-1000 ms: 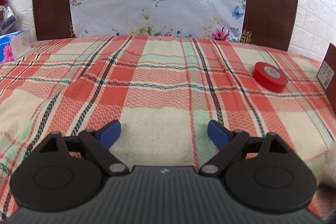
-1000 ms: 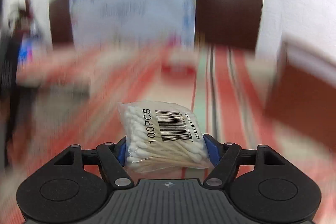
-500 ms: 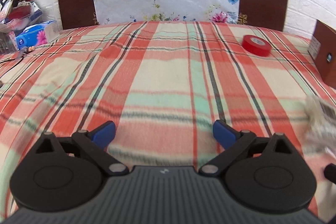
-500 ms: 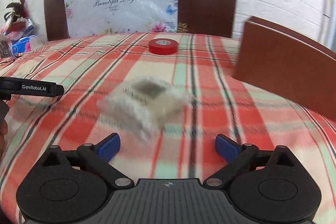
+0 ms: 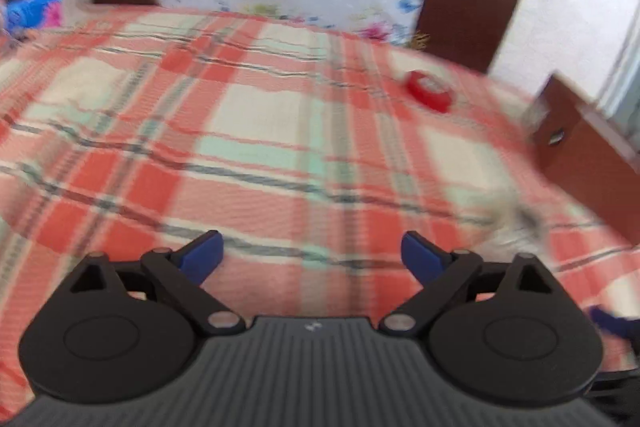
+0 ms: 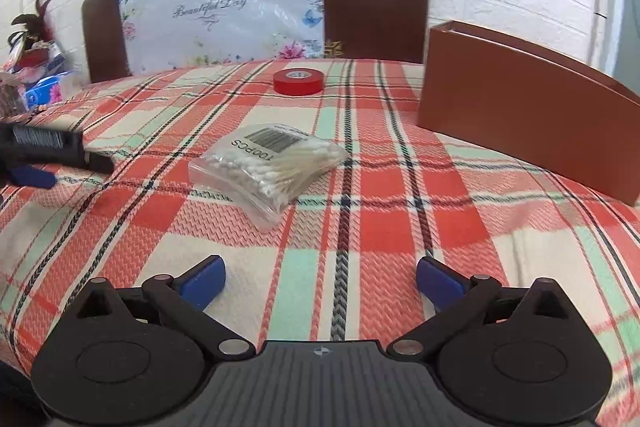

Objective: Organize objects
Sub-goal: 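Lift the cotton swab bag with the right tool toward the left tool, then hold the swab bag with the right tool while the left tool grips and drops it into the box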

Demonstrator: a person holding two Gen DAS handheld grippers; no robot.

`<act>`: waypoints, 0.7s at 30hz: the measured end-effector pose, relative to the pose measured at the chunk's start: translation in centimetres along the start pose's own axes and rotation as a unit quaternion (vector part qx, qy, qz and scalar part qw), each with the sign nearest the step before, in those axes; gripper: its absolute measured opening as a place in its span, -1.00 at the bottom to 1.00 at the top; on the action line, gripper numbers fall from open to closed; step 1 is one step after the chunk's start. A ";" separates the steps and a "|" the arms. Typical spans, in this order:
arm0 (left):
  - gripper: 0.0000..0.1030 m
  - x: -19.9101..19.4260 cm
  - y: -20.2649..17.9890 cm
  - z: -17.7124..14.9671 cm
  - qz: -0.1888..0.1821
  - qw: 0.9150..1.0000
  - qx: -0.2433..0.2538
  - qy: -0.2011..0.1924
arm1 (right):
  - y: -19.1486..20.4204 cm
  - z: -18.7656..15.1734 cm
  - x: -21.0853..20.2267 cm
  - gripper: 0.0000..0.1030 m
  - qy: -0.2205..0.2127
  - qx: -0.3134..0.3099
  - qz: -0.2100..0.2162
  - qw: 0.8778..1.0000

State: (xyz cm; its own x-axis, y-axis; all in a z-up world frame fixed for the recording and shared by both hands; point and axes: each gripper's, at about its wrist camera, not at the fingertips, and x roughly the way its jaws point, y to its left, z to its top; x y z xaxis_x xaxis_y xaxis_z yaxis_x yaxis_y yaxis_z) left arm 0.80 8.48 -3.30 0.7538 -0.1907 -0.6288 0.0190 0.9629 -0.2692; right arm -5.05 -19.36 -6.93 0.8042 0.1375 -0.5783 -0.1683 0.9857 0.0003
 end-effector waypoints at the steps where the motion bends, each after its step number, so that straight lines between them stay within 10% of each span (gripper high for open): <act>1: 0.74 0.0 -0.8 0.5 -0.023 1.000 0.001 0.004 | -0.1 0.4 0.2 0.93 0.002 -0.002 0.008 1.000; 7: 0.75 3.1 -7.5 3.1 -0.144 0.984 0.088 0.054 | -0.8 3.1 3.0 0.54 0.013 -0.019 0.040 0.999; 12: 0.65 8.1 -9.9 2.5 -0.141 0.973 0.133 0.124 | 0.8 4.3 4.9 0.15 0.007 -0.055 0.074 0.996; 15: -0.02 8.0 -11.0 2.4 -0.167 0.966 0.151 0.127 | 1.5 4.8 5.5 -0.30 -0.005 -0.065 0.081 0.995; 21: -0.20 5.4 -16.0 5.2 -0.197 0.960 0.181 0.082 | -1.1 6.8 2.6 -0.41 -0.094 -0.059 0.010 0.994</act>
State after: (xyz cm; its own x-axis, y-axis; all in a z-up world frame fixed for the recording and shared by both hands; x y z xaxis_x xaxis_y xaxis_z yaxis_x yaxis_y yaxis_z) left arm 7.98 -6.95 1.40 0.5280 -0.5530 -0.6446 0.5311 0.8072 -0.2575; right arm 1.13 -19.44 -2.91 0.8906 0.1843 -0.4157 -0.2428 0.9657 -0.0922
